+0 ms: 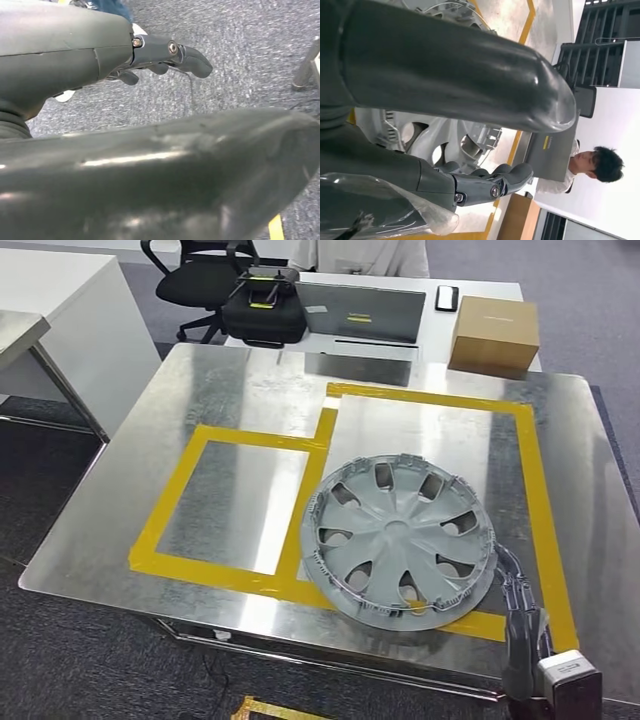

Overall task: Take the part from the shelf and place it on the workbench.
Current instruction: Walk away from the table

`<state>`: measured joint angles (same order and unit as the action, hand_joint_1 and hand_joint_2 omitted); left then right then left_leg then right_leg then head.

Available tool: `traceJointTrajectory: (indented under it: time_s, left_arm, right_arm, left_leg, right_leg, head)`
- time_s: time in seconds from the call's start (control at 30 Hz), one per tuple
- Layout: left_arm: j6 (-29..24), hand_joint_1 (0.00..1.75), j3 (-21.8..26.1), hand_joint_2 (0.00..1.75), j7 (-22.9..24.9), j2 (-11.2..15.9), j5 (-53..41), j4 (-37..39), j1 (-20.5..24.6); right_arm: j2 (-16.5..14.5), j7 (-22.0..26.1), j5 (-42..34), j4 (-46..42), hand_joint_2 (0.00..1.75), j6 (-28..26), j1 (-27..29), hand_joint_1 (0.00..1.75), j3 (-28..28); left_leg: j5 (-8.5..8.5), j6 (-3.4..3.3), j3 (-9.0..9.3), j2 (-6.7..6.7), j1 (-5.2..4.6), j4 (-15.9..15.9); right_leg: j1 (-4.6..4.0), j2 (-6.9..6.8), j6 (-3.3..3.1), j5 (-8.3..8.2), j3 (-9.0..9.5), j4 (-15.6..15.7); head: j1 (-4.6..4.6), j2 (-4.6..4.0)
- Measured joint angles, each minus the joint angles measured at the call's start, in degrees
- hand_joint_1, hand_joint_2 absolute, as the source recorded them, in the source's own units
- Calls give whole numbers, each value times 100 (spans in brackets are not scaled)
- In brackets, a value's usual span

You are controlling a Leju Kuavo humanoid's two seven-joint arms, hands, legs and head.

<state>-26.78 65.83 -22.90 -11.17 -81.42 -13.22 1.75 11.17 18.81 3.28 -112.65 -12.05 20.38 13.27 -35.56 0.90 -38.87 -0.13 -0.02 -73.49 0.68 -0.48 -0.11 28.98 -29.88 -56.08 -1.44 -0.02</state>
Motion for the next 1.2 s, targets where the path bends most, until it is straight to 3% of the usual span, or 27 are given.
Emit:
traceJointTrajectory:
  time_s: [0.03, 0.07, 0.13, 0.2, 0.3, 0.33, 0.4, 0.47, 0.5, 0.53, 0.57, 0.63, 0.7, 0.73, 0.83, 0.87, 0.93, 1.0, 1.03, 1.07, 1.1, 1.13, 1.2]
  left_arm:
    - [1, 0, 0, 0, -1, 0, -2, 0, -2]
    - [2, 0, 0, 0, -1, 0, -4, 0, -3]
    - [7, 0, 0, 0, -3, 7, -17, 0, 2]
    - [15, 0, -1, 0, -7, 14, -33, 0, 15]
    - [19, 0, -2, 0, -8, 10, -44, 0, 20]
    - [19, 0, -1, 0, -8, 7, -44, 0, 19]
    - [19, 0, -1, 0, -7, -2, -49, 0, 25]
    - [20, 0, -2, 0, -5, -5, -56, 0, 30]
    - [20, 0, -1, 0, -5, -7, -58, 0, 29]
    - [21, 0, -1, 0, -3, -7, -62, 0, 28]
    - [24, 0, 0, 0, 2, -7, -66, 0, 28]
    - [33, 0, 0, 0, 12, -10, -80, 0, 30]
    - [38, 0, -1, 0, 17, -13, -86, 0, 30]
    - [38, 0, -1, 0, 23, -12, -86, 0, 31]
    - [38, 0, -2, 0, 53, -9, -90, 0, 21]
    - [38, 0, -2, 0, 58, -9, -91, 0, 14]
    - [38, 0, -1, 0, 63, -9, -92, 0, 5]
    - [38, 0, -1, 0, 74, -9, -98, 0, 5]
    - [38, 0, -2, 0, 80, -10, -102, 0, 5]
    - [38, 0, -2, 0, 85, -10, -104, 0, 5]
    - [38, 0, -2, 0, 86, -11, -104, 0, 6]
    - [38, 0, -2, 0, 86, -10, -105, 0, 7]
    - [38, 0, -2, 0, 86, -5, -113, 0, 17]
  right_arm:
    - [-3, -1, 0, 2, 0, -3, 1, 0, 0]
    - [-5, -3, 0, 4, 0, -5, 1, 0, 0]
    - [-14, -5, -1, 4, 0, -12, 1, 0, 0]
    - [-26, -7, -3, 4, 0, -18, -1, 0, -2]
    - [-37, -11, -6, 4, 0, -33, 2, 0, -8]
    - [-40, -12, -7, 4, 0, -38, 9, 0, -11]
    - [-43, -16, -8, 5, 0, -47, 19, 0, -26]
    - [-44, -26, -8, 12, 0, -61, 26, 0, -38]
    - [-44, -33, -8, 18, 0, -69, 31, 0, -40]
    - [-44, -40, -7, 23, 0, -74, 37, 0, -42]
    - [-44, -46, -4, 27, 0, -77, 41, 0, -43]
    - [-44, -56, 2, 28, 0, -83, 40, 0, -44]
    - [-45, -63, 11, 28, 0, -93, 29, 0, -44]
    - [-45, -66, 15, 28, 0, -99, 28, 0, -44]
    - [-46, -74, 31, 28, 0, -106, 46, 0, -45]
    - [-46, -74, 35, 28, 0, -108, 53, 0, -45]
    - [-46, -75, 40, 28, 0, -114, 59, 0, -44]
    - [-46, -78, 42, 28, 0, -119, 67, 0, -45]
    - [-47, -81, 45, 28, 0, -120, 69, 0, -46]
    - [-47, -86, 49, 28, 0, -123, 71, 0, -46]
    - [-48, -92, 55, 28, 0, -126, 72, 0, -47]
    - [-48, -97, 62, 28, 0, -129, 73, 0, -48]
    - [-52, -101, 71, 28, 0, -132, 74, 0, -48]
  left_leg:
    - [2, -3, 35, 0, 0, -64]
    - [106, -17, 179, 0, -1, 107]
    - [426, -87, 674, -2, -12, 927]
    - [577, -160, 999, -3, -32, 1552]
    - [634, -237, 994, 4, -38, 1685]
    - [677, -273, 973, 13, -27, 1710]
    - [773, -342, 900, 30, -6, 1758]
    - [850, -369, 785, 37, -17, 1750]
    - [887, -368, 725, 40, -21, 1741]
    - [923, -363, 668, 43, -24, 1728]
    - [953, -355, 613, 44, -23, 1709]
    - [1004, -320, 522, 42, -22, 1658]
    - [1057, -265, 457, 36, -38, 1603]
    - [1090, -235, 437, 33, -48, 1584]
    - [1124, -151, 387, 25, -48, 1547]
    - [990, -118, 346, 22, -41, 1447]
    - [453, -54, 197, 19, -22, 924]
    - [-44, -18, 65, 19, -10, 174]
    - [-104, -16, 80, 19, -8, -49]
    - [-52, -23, 180, 19, -8, -89]
    - [99, -42, 384, 19, -10, 118]
    - [268, -74, 672, 16, -14, 511]
    - [423, -156, 1238, 10, -36, 1412]
  right_leg:
    - [-4, 0, 3, -16, -39, -16]
    - [-8, 2, 8, -28, -68, -32]
    - [-17, 5, 26, -45, -95, -52]
    - [-34, 6, 71, -75, -127, -72]
    - [-32, 9, 180, -129, -183, -85]
    - [-27, 17, 211, -79, -220, -121]
    - [-15, 35, 259, 250, -391, -481]
    - [-4, 40, 301, 717, -646, -1207]
    - [0, 39, 320, 852, -721, -1508]
    - [2, 39, 331, 873, -709, -1632]
    - [4, 38, 338, 777, -582, -1522]
    - [15, 37, 342, 486, -64, -764]
    - [11, 51, 300, 350, 375, -72]
    - [4, 60, 269, 350, 439, 71]
    - [4, 54, 145, 269, 320, 80]
    - [11, 42, 93, 223, 275, 83]
    - [18, 21, 17, 118, 155, 85]
    - [9, 8, 2, 9, 46, 77]
    - [4, 3, 3, -48, -14, 67]
    - [-2, 1, 6, -104, -77, 56]
    - [-8, 1, 12, -151, -147, 40]
    - [-12, 3, 20, -193, -208, 22]
    - [-32, 5, 55, -261, -301, -21]
  head:
    - [-1, 0]
    - [-2, 0]
    - [-1, 0]
    - [3, 0]
    - [3, 0]
    - [6, 0]
    - [20, 0]
    - [32, 0]
    - [32, 0]
    - [31, 0]
    - [32, 0]
    - [33, 0]
    - [26, 0]
    - [24, 0]
    - [17, 0]
    - [11, 0]
    - [-5, 0]
    - [-12, 0]
    - [-11, 0]
    - [-11, 0]
    - [-13, 0]
    - [-12, 0]
    - [-10, 0]
